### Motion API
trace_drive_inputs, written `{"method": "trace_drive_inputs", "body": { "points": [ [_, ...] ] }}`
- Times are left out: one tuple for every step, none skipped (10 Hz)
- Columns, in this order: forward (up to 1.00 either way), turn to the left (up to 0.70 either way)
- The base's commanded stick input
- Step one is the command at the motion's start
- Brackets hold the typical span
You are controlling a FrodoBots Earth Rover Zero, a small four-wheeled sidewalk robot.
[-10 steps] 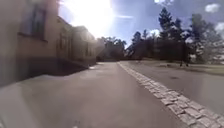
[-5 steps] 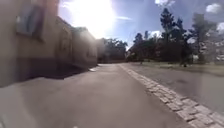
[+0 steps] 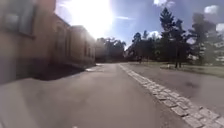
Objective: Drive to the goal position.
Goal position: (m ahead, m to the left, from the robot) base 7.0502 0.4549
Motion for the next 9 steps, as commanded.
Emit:
{"method": "trace_drive_inputs", "body": {
  "points": [
    [0.85,0.0],
    [0.85,0.0],
    [0.85,0.0],
    [0.85,0.0],
    [0.85,0.0],
    [0.85,0.0],
    [0.85,0.0],
    [0.85,0.0],
    [0.85,0.0]
  ]
}}
